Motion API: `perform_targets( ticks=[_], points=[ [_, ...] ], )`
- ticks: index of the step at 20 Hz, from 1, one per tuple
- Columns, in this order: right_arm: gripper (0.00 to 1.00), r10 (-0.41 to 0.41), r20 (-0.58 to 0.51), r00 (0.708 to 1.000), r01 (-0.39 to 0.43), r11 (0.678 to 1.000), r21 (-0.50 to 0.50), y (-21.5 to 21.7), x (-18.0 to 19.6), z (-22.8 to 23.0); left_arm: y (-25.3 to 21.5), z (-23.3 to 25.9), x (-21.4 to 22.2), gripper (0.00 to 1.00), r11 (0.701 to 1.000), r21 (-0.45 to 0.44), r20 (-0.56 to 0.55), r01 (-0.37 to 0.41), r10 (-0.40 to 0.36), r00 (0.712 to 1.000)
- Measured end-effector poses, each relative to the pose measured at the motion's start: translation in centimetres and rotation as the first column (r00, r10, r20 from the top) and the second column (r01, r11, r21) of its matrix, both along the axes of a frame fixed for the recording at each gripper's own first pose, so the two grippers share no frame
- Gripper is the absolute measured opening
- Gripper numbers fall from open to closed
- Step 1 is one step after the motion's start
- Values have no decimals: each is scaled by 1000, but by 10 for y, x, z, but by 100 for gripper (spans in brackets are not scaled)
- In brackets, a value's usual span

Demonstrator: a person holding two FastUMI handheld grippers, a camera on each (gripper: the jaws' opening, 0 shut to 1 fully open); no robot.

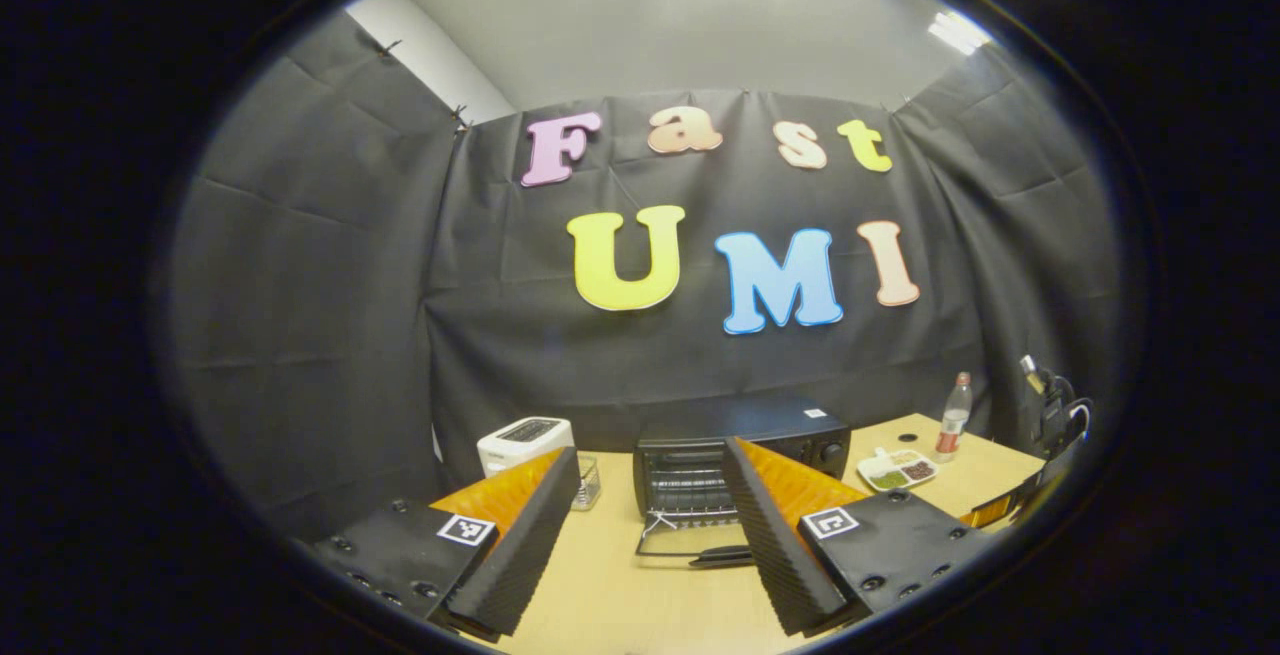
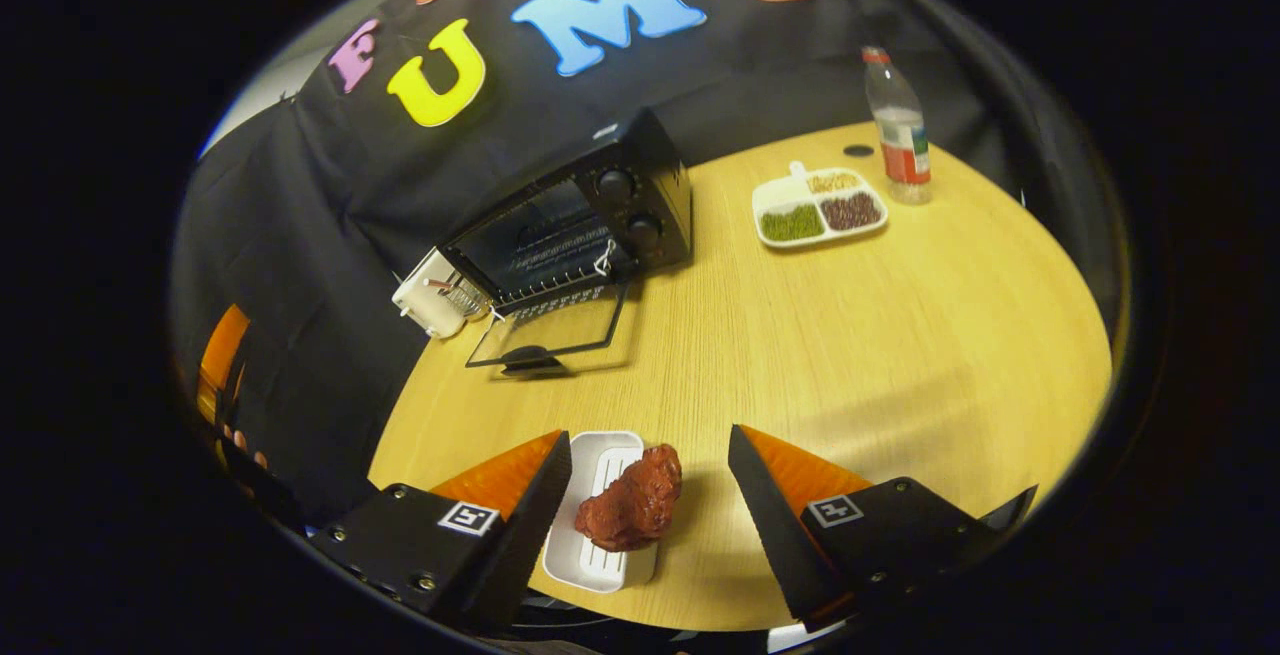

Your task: Open the electric oven with the left hand, put the food in, and close the electric oven.

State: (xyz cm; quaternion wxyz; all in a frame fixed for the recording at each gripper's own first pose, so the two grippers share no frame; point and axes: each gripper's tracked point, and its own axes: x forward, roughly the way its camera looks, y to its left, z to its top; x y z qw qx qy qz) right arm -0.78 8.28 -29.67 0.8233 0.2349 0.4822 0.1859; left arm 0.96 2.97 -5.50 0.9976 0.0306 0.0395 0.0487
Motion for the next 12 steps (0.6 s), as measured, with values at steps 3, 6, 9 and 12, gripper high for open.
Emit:
perform_targets(
  ticks=[3, 6, 9, 12],
  points=[
    [96, -30, -117, 993, 38, 997, 69, 3, -13, -16, 9, -1, -1, 90, 1000, -8, -3, -17, 17, 1000],
    [85, -57, -196, 979, 84, 988, 133, 10, -19, -23, 18, -5, -3, 90, 999, -17, -14, -41, 41, 999],
    [75, -86, -241, 967, 127, 979, 157, 12, -19, -28, 22, -5, -4, 90, 999, -6, -19, -49, 49, 999],
    [45, -73, -281, 957, 136, 968, 210, 19, -25, -26, 19, -4, -3, 100, 999, -1, -13, -46, 46, 999]
  ],
)
